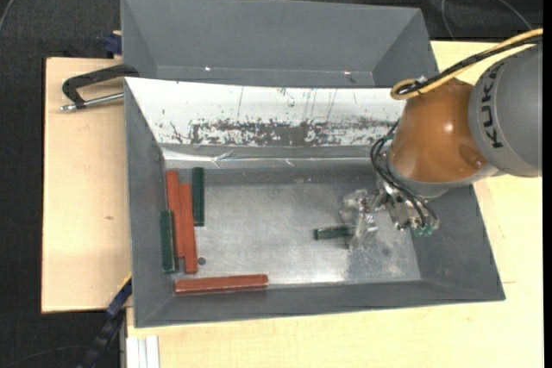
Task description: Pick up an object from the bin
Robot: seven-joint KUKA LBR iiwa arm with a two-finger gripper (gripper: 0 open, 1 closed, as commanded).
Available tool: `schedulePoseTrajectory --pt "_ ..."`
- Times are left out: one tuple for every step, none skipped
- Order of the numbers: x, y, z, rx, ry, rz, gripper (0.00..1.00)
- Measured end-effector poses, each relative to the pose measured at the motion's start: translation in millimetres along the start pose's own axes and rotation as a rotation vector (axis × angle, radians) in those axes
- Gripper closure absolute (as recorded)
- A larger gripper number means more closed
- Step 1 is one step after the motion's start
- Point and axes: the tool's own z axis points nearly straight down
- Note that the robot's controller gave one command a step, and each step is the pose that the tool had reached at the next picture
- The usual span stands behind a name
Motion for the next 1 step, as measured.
schedulePoseTrajectory --pt "-18.8 19.6 -158.6 0.002 -0.015 0.025 1.0"
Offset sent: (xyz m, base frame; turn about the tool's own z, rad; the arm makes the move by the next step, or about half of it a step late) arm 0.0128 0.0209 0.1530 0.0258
